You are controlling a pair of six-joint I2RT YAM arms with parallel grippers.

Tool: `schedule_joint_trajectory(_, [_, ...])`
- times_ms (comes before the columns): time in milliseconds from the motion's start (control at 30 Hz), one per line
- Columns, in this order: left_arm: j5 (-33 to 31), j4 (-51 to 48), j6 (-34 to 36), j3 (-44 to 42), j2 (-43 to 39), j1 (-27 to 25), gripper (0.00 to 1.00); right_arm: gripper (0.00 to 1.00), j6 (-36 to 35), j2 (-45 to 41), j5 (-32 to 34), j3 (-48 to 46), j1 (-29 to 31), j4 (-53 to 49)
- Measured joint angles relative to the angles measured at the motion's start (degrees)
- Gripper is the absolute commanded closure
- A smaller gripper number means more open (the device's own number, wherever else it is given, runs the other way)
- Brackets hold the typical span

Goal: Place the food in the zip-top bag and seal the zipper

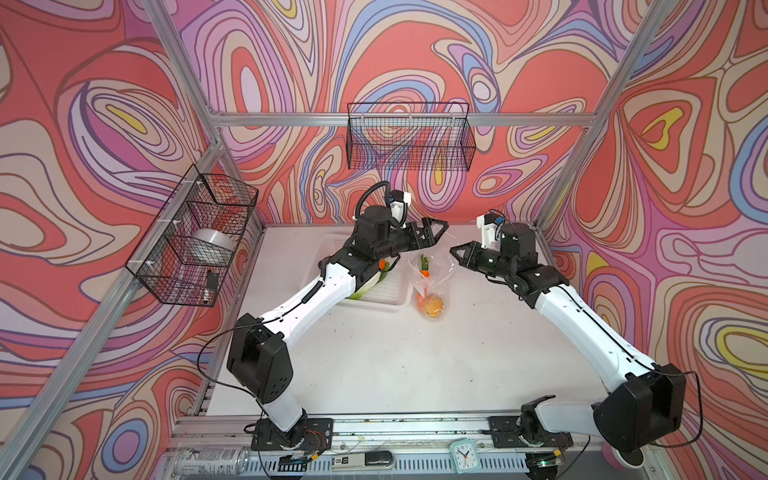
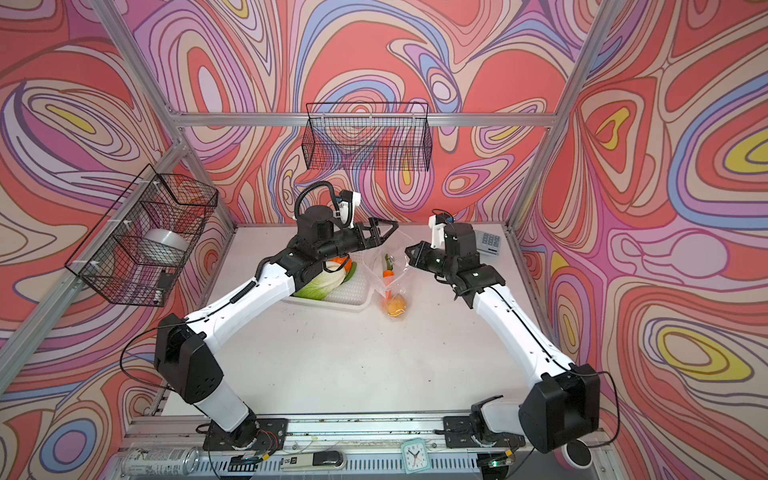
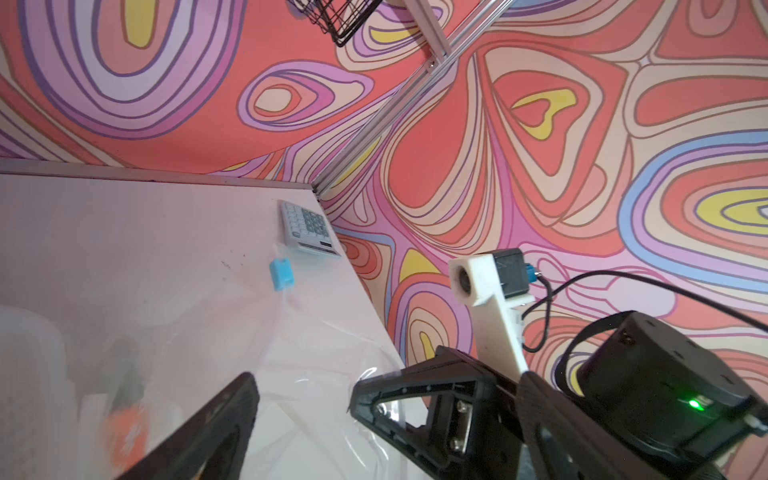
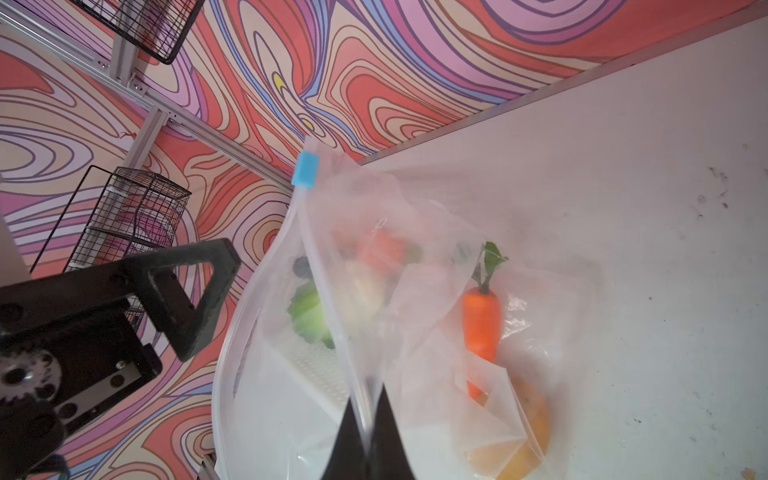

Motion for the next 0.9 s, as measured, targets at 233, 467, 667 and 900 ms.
schedule_joint_trajectory(233, [1.7, 1.4, -0.7, 0.2, -0.3, 1.2, 0.00, 1.00, 0.2, 0.0, 0.0, 0.0, 0.0, 0.5])
schedule_joint_trajectory(467, [-1.4, -3.9, 5.0, 0.2, -3.2, 7.6, 0.02, 1.00, 0.2, 0.0, 0.0, 0.0, 0.0, 0.4])
schedule_joint_trajectory(667, [-4.7, -9.3, 11.2, -1.5, -3.5, 14.6, 0.03, 1.00, 0.2, 0.0, 0.3, 0.0, 0.0, 0.2])
schedule_joint_trajectory(900, [-10.8, -19.7, 20.3, 0.2, 3.7, 15.4, 0.03, 1.00, 0.4, 0.0, 0.9, 0.0, 0.0, 0.0])
